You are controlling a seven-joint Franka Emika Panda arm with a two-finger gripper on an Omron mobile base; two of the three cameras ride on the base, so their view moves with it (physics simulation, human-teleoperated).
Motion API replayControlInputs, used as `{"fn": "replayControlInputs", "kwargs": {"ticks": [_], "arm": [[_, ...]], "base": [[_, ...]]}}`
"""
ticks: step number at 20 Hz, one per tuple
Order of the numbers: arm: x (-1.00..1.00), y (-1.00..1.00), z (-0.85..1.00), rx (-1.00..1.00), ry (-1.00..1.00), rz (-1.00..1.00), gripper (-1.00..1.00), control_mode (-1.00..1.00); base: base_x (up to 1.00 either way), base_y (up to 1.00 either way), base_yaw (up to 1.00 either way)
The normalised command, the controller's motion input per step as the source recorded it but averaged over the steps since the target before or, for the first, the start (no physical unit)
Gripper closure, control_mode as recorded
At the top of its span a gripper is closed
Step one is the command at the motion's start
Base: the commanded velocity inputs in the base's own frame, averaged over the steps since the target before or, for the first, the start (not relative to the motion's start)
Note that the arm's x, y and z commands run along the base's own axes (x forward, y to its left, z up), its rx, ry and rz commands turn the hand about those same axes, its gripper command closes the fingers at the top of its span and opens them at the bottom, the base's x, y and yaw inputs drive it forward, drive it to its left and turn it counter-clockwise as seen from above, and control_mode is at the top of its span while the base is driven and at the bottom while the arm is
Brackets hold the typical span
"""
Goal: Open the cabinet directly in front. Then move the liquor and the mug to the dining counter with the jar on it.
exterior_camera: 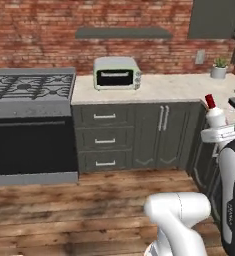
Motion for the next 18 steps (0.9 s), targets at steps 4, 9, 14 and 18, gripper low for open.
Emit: {"fn": "replayControlInputs", "kwargs": {"ticks": [4, 9, 14, 18], "arm": [[0.00, 0.00, 0.00, 0.00, 0.00, 0.00, 1.00, 1.00], [0.00, 0.00, 0.00, 0.00, 0.00, 0.00, 1.00, 1.00], [0.00, 0.00, 0.00, 0.00, 0.00, 0.00, 1.00, 1.00], [0.00, 0.00, 0.00, 0.00, 0.00, 0.00, 1.00, 1.00]], "base": [[-0.18, 0.00, 1.00], [-0.22, 0.00, 0.99], [-0.36, 0.00, 0.90], [-0.12, 0.01, 0.10]]}}
